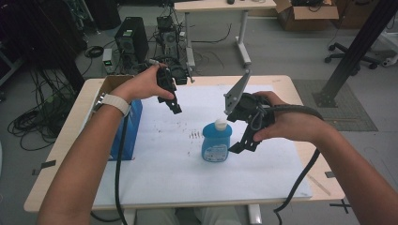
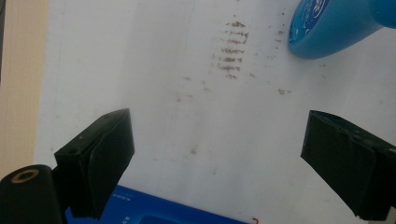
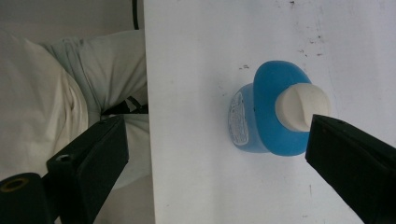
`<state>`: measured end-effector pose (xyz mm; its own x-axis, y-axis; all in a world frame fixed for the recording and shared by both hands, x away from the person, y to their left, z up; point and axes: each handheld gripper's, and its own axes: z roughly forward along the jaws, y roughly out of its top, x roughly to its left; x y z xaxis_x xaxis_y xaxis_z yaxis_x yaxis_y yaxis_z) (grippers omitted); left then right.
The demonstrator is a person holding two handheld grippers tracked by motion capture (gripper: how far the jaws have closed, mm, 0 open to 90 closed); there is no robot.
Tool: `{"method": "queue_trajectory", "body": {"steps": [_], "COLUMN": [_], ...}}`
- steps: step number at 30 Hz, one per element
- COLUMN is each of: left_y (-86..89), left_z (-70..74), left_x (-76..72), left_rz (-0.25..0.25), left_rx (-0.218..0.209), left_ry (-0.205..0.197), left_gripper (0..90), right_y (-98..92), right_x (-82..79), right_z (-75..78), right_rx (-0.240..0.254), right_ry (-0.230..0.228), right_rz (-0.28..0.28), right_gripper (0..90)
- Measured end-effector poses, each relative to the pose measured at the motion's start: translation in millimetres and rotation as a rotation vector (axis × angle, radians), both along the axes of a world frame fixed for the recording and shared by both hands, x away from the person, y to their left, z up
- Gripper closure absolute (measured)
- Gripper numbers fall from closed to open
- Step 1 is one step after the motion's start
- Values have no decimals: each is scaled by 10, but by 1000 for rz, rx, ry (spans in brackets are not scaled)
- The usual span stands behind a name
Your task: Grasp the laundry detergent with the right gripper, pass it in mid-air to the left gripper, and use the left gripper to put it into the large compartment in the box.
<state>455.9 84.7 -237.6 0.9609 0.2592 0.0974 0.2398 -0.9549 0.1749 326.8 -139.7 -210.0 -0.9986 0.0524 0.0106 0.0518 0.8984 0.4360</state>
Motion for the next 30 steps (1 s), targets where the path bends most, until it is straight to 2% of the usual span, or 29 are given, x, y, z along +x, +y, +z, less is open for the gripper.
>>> {"method": "queue_trajectory", "body": {"steps": [5,14,17,19,30], "left_y": [1,-13,-12,-10,-20], "left_z": [6,17,33,40,56], "left_x": [-13,-38,-52,-60,-78], "left_rz": [-3,-4,-4,-2,0], "left_rx": [-1,-1,-3,-4,0], "left_ry": [-4,-7,-10,-12,-16], "left_gripper": [98,83,80,80,80], "right_y": [3,-65,-104,-128,-219], "right_x": [11,139,194,230,410], "right_z": [12,65,69,56,-53], "right_rx": [-1,6,15,4,22], "right_ry": [2,-18,-25,-25,-25], "right_rz": [3,-15,-3,-5,-21], "right_gripper": [55,38,42,46,38]}}
